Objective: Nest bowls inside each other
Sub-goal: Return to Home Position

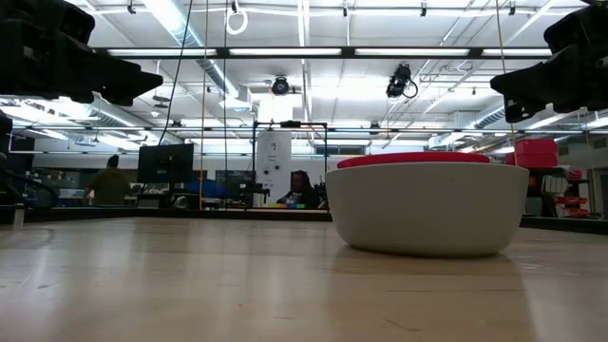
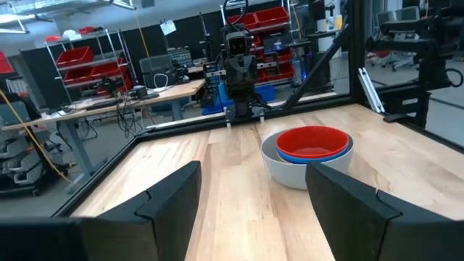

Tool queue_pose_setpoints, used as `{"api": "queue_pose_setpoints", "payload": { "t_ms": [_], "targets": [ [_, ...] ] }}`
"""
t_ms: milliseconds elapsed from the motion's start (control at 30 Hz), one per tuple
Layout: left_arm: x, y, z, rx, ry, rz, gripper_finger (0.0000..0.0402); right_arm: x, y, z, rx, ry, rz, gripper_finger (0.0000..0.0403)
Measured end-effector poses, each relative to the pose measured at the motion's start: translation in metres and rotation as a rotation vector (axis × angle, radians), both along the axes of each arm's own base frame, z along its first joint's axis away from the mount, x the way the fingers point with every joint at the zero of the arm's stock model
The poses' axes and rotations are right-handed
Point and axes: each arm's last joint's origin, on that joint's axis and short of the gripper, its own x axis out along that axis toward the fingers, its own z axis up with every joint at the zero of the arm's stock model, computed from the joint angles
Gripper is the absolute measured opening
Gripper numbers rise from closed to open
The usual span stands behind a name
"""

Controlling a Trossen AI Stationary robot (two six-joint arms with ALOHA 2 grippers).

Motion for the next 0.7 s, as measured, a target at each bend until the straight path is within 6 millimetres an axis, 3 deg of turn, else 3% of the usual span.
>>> {"api": "queue_pose_setpoints", "payload": {
  "t_ms": [700],
  "targets": [
    [0.0000,0.0000,0.0000,0.008,0.000,0.000,0.0256,0.0000,0.0000,0.0000,0.000,0.000,0.000,0.0024]
  ]
}}
